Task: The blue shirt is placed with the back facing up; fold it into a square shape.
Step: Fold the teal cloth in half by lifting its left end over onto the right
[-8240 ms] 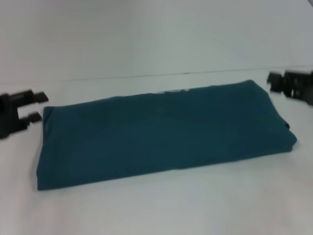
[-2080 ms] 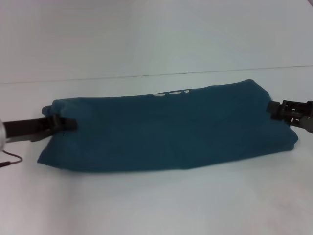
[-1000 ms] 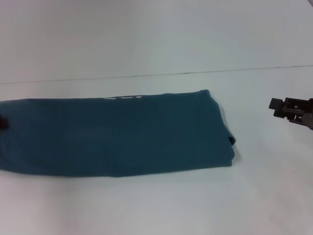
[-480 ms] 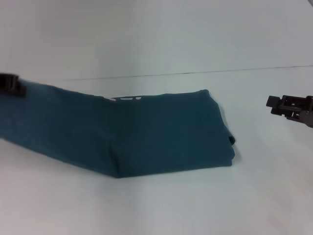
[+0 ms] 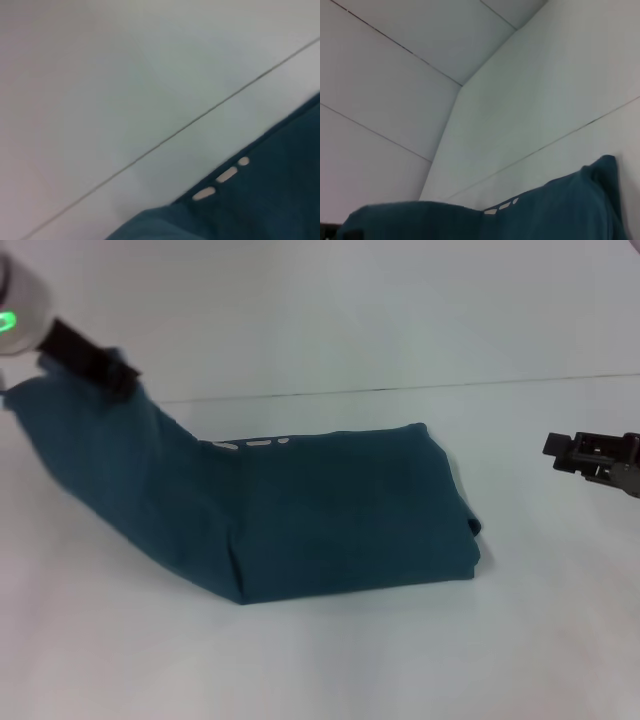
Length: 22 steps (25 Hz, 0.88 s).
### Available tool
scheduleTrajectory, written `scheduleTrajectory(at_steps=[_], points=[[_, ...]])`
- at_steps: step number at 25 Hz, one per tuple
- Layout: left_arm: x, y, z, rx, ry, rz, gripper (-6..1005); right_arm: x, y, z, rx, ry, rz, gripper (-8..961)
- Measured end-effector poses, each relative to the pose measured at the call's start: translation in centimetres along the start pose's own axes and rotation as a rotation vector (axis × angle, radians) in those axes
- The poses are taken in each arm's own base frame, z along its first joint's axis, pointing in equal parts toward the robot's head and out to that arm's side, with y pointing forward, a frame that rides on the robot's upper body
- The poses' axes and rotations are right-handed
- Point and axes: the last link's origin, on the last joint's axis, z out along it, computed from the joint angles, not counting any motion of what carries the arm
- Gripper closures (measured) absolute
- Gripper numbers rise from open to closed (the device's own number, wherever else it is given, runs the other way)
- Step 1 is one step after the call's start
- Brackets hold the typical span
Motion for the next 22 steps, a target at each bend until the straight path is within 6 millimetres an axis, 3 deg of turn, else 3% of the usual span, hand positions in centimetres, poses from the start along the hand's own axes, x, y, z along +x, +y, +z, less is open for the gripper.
scheduleTrajectory(at_steps=[12, 22], points=[[5.3, 6.5, -0.7, -0.028, 0.016, 0.24, 938, -0.3, 0.3, 0.4, -0.009, 0.002, -0.009, 466], [7.6, 12.3, 3.1, -0.056, 0.024, 0.415, 922, -0.2, 0.1, 0.5, 0.013, 0.021, -0.013, 467]])
